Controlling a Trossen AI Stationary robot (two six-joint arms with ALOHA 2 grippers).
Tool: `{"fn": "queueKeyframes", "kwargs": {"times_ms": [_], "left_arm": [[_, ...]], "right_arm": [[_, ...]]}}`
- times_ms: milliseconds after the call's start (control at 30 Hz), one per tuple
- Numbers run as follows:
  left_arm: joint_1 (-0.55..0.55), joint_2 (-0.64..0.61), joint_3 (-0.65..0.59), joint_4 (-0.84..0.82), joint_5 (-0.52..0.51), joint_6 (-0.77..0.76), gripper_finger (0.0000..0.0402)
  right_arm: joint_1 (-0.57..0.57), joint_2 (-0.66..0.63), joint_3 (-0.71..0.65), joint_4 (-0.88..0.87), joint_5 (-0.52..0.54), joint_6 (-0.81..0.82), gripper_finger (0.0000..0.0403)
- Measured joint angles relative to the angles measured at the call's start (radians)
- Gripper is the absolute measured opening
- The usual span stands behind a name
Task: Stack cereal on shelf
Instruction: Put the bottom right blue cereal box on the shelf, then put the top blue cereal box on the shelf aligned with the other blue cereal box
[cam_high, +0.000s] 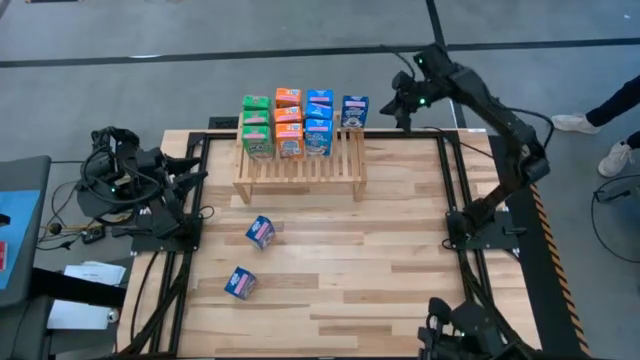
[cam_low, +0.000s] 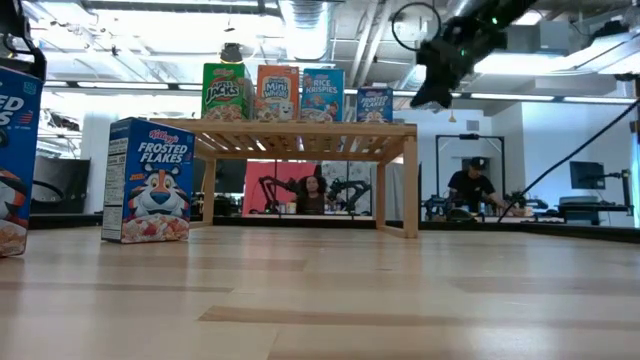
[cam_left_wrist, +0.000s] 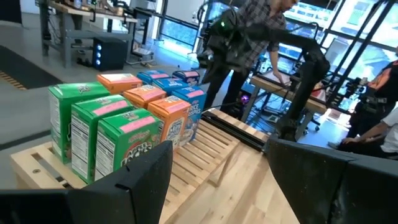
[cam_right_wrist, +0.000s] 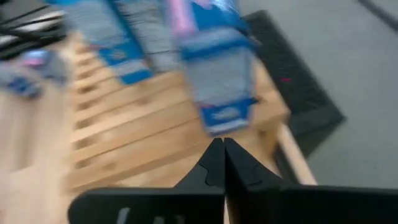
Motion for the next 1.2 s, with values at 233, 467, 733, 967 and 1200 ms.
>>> {"fn": "queueKeyframes", "kwargs": {"times_ms": [233, 467, 733, 967, 1200], "left_arm": [[0.000, -0.016, 0.000, -0.006, -0.002, -0.006, 0.0250], [0.000, -0.047, 0.000, -0.007, -0.002, -0.009, 0.0250], [0.000, -0.066, 0.000, -0.013, -0.001, -0.008, 0.0250], [0.000, -0.066, 0.000, -0.014, -0.001, -0.002, 0.0250], [0.000, -0.066, 0.000, -0.013, 0.091, -0.016, 0.0250]], "right_arm": [[0.048, -0.028, -0.208, 0.333, 0.064, 0.134, 0.0013], [0.111, 0.037, -0.206, 0.390, 0.064, 0.135, 0.0013], [0.124, 0.054, -0.205, 0.443, 0.171, 0.126, 0.0016], [0.094, -0.051, -0.145, 0.361, 0.177, 0.156, 0.0019], [0.290, -0.179, -0.141, 0.357, 0.112, 0.179, 0.0025]]}}
